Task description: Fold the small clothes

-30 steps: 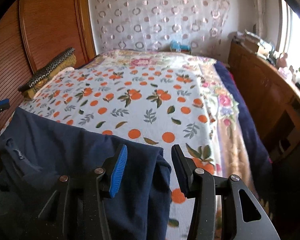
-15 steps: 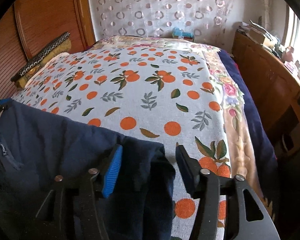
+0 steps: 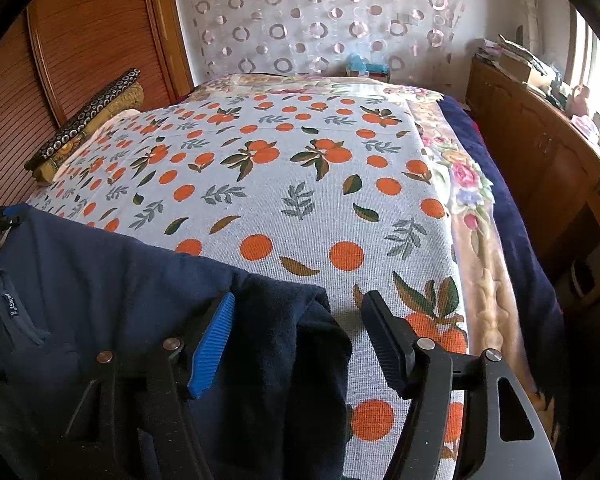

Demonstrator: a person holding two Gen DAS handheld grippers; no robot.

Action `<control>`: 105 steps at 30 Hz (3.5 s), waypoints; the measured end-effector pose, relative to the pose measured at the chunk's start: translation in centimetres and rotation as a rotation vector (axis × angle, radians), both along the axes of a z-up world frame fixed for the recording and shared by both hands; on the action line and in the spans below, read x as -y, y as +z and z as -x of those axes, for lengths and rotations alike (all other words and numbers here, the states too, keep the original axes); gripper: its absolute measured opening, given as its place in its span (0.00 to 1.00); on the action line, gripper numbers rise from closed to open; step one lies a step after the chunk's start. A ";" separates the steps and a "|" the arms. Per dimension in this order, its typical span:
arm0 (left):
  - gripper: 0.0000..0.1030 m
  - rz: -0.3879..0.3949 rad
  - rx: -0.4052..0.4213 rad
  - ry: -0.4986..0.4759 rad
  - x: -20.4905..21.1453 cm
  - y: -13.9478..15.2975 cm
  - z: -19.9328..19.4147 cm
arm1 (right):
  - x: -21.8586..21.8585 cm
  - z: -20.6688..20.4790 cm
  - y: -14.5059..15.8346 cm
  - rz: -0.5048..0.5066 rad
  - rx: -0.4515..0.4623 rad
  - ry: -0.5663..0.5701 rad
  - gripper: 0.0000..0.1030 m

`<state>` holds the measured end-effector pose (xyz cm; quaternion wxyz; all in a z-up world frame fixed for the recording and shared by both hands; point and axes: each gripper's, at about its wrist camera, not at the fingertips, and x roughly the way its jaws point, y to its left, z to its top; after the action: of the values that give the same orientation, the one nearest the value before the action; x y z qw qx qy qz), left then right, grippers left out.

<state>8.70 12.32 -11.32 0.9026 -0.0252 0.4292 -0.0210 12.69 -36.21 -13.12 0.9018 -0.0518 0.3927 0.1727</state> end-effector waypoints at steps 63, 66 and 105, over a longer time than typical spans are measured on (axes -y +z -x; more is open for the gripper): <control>0.10 -0.042 0.801 -0.079 2.8 29.3 6.2 | -0.6 15.2 28.2 0.010 0.666 0.005 0.08; 0.10 -0.024 0.707 -0.070 2.1 26.6 0.7 | -1.7 11.0 26.4 0.058 0.588 -0.015 0.08; 0.76 -0.084 0.261 -0.107 5.2 11.1 -17.8 | -3.8 -7.1 24.8 0.073 0.160 -0.150 0.43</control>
<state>26.46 7.10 -0.17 0.9486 0.0385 0.3093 -0.0544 19.76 -32.44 11.68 0.9382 -0.0690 0.3281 0.0857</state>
